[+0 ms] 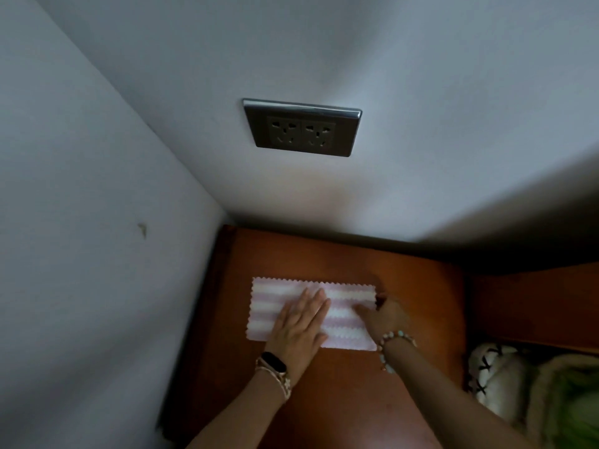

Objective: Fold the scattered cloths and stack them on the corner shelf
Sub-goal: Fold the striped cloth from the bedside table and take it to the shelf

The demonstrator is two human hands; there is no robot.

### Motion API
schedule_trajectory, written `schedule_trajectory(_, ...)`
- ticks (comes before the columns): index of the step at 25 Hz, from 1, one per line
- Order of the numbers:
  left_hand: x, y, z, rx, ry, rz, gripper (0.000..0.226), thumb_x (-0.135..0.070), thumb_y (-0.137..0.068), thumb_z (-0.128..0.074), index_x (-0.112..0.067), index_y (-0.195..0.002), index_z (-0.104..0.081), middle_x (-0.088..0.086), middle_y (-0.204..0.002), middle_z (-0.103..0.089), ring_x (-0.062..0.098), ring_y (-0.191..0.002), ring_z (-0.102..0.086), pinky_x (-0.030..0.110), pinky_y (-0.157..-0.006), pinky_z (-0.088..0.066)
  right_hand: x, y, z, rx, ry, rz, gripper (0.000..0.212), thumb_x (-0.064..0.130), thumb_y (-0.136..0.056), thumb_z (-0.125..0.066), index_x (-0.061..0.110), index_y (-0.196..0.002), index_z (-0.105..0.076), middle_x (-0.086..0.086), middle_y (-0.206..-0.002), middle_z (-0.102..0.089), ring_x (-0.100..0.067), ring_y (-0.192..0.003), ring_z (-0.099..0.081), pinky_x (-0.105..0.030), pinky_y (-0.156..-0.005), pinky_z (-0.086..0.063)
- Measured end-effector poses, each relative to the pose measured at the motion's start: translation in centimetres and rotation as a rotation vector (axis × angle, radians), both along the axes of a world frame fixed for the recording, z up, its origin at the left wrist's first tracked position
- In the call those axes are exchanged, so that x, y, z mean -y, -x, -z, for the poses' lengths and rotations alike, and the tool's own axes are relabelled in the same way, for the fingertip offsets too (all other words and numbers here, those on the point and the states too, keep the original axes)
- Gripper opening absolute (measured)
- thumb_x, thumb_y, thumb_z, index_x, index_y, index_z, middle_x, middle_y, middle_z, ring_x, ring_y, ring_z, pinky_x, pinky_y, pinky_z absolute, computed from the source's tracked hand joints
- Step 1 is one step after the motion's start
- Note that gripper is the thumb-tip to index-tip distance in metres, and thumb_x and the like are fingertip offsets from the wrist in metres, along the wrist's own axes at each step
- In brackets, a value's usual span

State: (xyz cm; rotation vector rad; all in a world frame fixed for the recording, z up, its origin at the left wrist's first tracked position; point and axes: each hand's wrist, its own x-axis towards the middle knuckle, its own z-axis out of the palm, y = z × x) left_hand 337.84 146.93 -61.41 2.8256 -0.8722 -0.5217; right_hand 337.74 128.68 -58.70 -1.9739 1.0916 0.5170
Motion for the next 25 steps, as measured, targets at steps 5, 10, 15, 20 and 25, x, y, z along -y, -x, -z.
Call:
schedule_trajectory(5, -0.6, -0.2, 1.7, -0.177, -0.106, -0.074, 0.07, -0.06, -0.096, -0.015, -0.018, -0.152, -0.017, 0.003, -0.16, -0.019, 0.023, -0.145, -0.018, 0.047, -0.113, -0.008, 0.5, 0.2, -0.3, -0.06, -0.19, -0.019, 0.083, 0.04, -0.075, -0.077, 0.016, -0.145, -0.039, -0.014, -0.146, -0.047, -0.034, -0.129, -0.048, -0.043, -0.104, -0.043)
schedule_trajectory(10, -0.2, -1.1, -0.6, -0.19, -0.023, -0.136, 0.075, -0.061, -0.091, -0.01, -0.026, -0.148, 0.025, -0.005, -0.155, 0.035, 0.017, -0.145, 0.025, 0.041, -0.119, 0.012, -2.0, -1.1, -2.5, -0.019, -0.189, -0.187, 0.016, 0.029, -0.081, -0.07, 0.015, -0.088, -0.07, -0.006, -0.083, -0.07, -0.016, -0.072, -0.064, -0.036, -0.071, -0.058)
schedule_trajectory(15, -3.1, -0.8, -3.4, -0.071, 0.48, -0.59, 0.045, -0.018, -0.093, -0.058, -0.015, -0.137, -0.05, -0.002, -0.144, -0.045, 0.015, -0.132, -0.043, 0.024, -0.105, -0.037, -7.1, -3.1, -5.5, 0.088, -0.384, -0.113, 0.016, 0.019, -0.084, -0.067, 0.014, -0.072, -0.059, -0.001, -0.061, -0.057, -0.012, -0.051, -0.052, -0.018, -0.042, -0.044)
schedule_trajectory(20, -5.7, -1.9, -3.5, -0.691, 0.726, -1.181, 0.022, 0.01, -0.091, -0.05, -0.003, -0.102, -0.065, 0.019, -0.104, -0.066, 0.004, -0.073, -0.066, 0.016, -0.069, -0.054, -12.6, -4.4, -4.7, 0.061, -0.409, -0.174, 0.016, 0.027, -0.075, -0.069, 0.018, -0.075, -0.056, -0.007, -0.076, -0.066, -0.024, -0.075, -0.067, -0.045, -0.074, -0.06)
schedule_trajectory(25, -7.4, -2.2, -3.6, -1.122, 1.144, -1.581, 0.027, -0.016, -0.098, -0.047, -0.006, -0.114, -0.065, 0.013, -0.107, -0.069, 0.017, -0.087, -0.066, 0.026, -0.068, -0.054, -15.3, -4.6, -3.7, -0.027, -0.381, -0.22, 0.013, 0.02, -0.083, -0.066, 0.014, -0.081, -0.055, -0.004, -0.07, -0.065, -0.014, -0.06, -0.065, -0.027, -0.055, -0.059)
